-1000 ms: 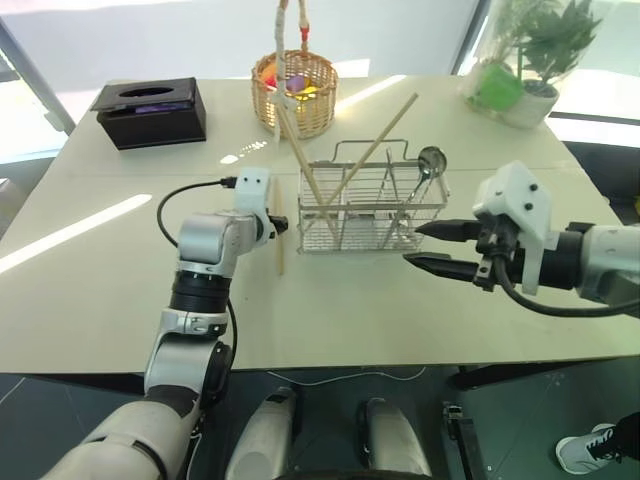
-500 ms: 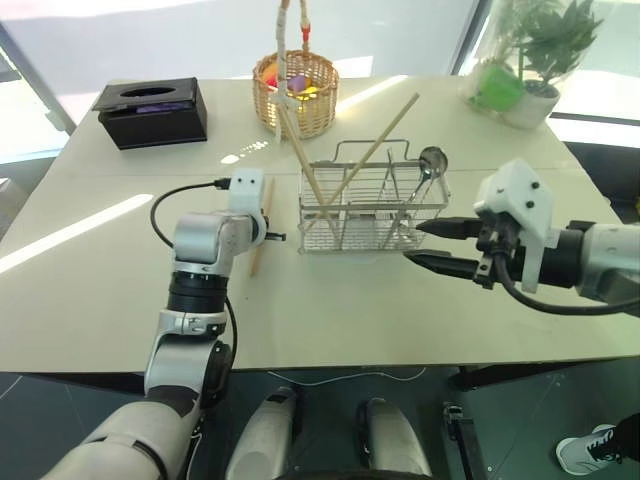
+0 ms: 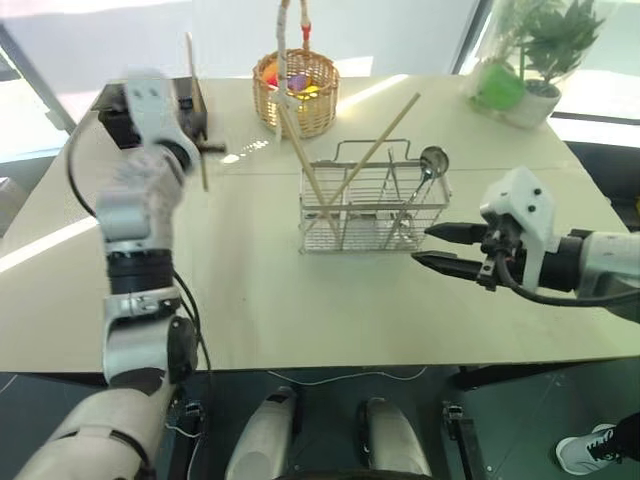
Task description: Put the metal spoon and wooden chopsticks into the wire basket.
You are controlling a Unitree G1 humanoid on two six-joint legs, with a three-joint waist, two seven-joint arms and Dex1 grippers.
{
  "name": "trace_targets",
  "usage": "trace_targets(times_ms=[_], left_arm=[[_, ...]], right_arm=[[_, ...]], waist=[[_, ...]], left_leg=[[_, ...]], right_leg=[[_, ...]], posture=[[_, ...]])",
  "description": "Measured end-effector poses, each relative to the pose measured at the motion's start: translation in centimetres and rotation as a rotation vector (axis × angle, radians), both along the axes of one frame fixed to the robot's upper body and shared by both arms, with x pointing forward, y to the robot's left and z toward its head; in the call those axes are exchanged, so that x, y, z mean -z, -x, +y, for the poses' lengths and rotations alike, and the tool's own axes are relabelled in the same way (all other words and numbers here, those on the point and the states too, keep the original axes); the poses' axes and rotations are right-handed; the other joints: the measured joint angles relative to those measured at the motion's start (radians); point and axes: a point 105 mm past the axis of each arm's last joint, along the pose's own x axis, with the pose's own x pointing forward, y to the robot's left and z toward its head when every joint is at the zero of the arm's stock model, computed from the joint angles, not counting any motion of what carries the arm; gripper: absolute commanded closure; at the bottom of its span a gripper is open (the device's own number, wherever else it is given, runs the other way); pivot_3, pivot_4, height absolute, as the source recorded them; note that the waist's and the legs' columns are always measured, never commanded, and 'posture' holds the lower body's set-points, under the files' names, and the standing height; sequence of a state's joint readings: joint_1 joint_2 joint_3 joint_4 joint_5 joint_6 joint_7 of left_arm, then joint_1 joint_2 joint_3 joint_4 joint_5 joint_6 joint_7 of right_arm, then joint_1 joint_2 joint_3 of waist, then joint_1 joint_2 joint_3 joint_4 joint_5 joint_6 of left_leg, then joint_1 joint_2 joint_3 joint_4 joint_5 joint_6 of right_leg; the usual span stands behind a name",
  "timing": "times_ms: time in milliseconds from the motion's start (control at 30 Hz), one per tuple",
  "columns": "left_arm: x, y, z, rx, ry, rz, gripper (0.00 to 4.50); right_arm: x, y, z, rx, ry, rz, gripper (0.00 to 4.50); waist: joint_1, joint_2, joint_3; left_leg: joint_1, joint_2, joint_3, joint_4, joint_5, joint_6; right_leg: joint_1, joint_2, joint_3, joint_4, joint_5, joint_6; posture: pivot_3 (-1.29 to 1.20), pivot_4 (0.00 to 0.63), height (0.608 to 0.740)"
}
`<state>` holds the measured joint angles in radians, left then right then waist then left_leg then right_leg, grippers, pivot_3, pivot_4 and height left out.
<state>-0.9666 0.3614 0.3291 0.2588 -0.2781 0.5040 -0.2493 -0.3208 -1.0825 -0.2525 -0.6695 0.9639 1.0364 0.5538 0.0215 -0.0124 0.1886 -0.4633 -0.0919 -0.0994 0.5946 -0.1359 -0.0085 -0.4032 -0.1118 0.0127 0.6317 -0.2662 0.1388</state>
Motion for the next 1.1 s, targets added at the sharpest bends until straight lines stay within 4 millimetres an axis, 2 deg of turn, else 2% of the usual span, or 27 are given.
trace_targets(times_ms=[100,267,433,533,733,1100], left_arm=[[-2.4,1.4,-1.9,0.233,0.066,-0.149,4.47],[-4.2,4.4,-5.5,0.627,0.181,-0.259,4.47],[-5.2,6.6,-8.3,0.860,0.272,-0.347,4.47],[-4.6,6.8,-9.7,0.923,0.287,-0.339,4.47],[-1.3,6.7,-12.1,0.993,0.261,-0.246,4.47],[2.0,6.6,-13.8,0.976,0.192,-0.197,4.47]], right_arm=[[0.1,-0.3,-0.1,0.011,-0.010,-0.019,2.33],[0.3,-0.5,-0.1,0.021,-0.032,-0.041,2.33],[0.1,-1.0,-0.1,0.046,-0.066,-0.085,2.33],[-0.1,-1.1,-0.1,0.055,-0.070,-0.097,2.33],[-1.3,-0.9,-0.1,0.054,-0.077,-0.133,2.33],[-2.8,0.3,0.0,0.007,-0.011,-0.121,2.33]], waist=[[0.004,0.000,0.000],[-0.005,0.000,0.000],[-0.010,0.000,0.000],[-0.010,0.000,0.000],[-0.009,0.000,0.000],[-0.008,0.000,0.000]], left_leg=[[0.000,0.000,0.001,0.001,0.000,0.001],[0.000,0.000,0.001,0.001,0.000,0.002],[0.002,0.001,0.001,0.001,0.000,0.002],[0.002,0.001,0.001,0.001,0.001,0.002],[0.002,0.001,0.001,0.001,0.001,0.002],[0.001,0.001,0.001,0.001,0.000,0.002]], right_leg=[[0.001,0.000,0.001,0.000,0.000,0.000],[0.000,0.000,0.001,0.000,0.000,0.000],[0.001,0.001,0.001,0.001,0.000,0.000],[0.002,0.002,0.001,0.001,0.000,0.000],[0.002,0.002,0.001,0.001,0.000,0.000],[0.002,0.001,0.001,0.001,-0.001,-0.001]], posture=[[0.00,0.150,0.740],[0.00,0.150,0.740],[0.00,0.150,0.740],[0.00,0.150,0.740],[0.00,0.150,0.740],[0.00,0.150,0.740]])
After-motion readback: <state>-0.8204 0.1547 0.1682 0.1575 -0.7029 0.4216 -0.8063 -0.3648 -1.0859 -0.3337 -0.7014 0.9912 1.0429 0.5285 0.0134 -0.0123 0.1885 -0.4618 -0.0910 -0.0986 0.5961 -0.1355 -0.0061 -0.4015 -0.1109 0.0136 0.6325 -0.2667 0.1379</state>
